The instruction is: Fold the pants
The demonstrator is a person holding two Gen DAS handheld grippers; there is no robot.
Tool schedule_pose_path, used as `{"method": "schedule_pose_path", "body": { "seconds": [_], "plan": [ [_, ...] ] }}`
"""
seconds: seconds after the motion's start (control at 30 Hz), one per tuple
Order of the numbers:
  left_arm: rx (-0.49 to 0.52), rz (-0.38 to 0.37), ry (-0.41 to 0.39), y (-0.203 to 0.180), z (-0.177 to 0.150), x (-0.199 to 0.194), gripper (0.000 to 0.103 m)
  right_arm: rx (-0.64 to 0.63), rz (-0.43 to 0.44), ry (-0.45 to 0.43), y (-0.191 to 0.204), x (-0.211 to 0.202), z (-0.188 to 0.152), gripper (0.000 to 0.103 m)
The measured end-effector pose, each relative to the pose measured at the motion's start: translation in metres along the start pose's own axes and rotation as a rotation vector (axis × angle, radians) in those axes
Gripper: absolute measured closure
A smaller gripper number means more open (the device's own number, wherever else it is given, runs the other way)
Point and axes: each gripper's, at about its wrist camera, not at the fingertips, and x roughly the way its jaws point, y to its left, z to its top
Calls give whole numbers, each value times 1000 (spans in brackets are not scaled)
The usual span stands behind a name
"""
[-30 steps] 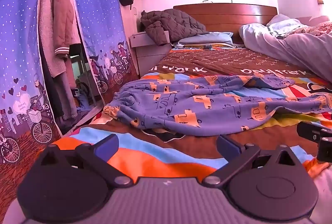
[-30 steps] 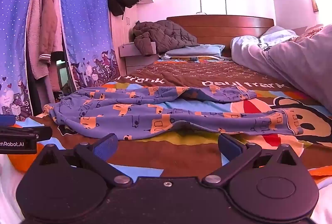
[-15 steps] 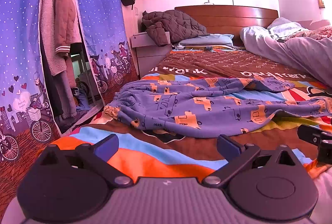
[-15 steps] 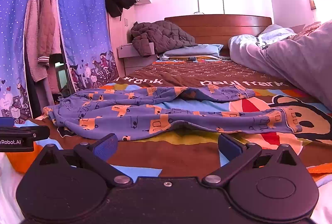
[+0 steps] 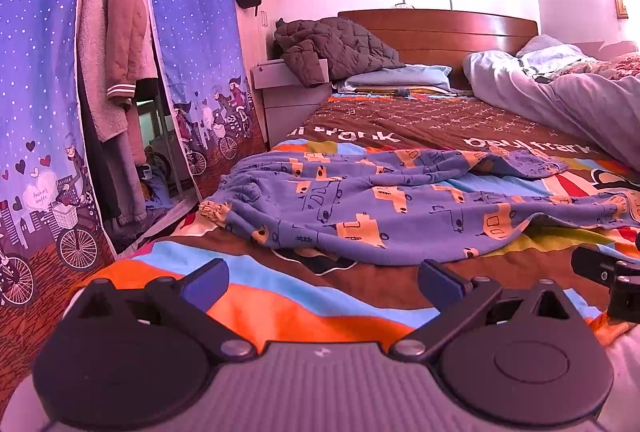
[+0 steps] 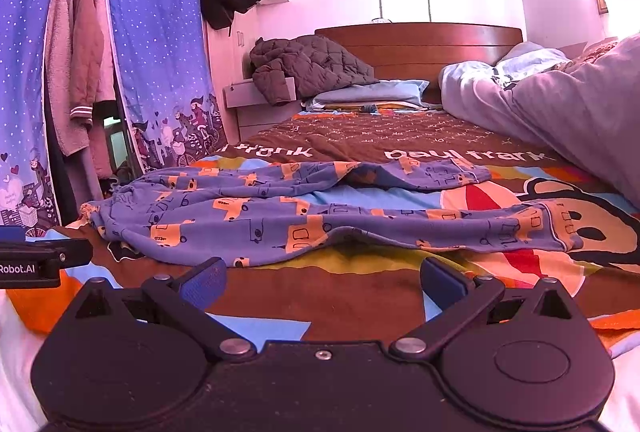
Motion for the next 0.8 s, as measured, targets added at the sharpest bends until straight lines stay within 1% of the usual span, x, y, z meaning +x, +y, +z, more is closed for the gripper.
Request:
{"method": "schedule_pose_path", "body": {
  "seconds": [0.8],
  "plan": [
    [6,-3,-3,-4,-1,1,0,0,-1,7,0,2,-1,1]
  ]
}}
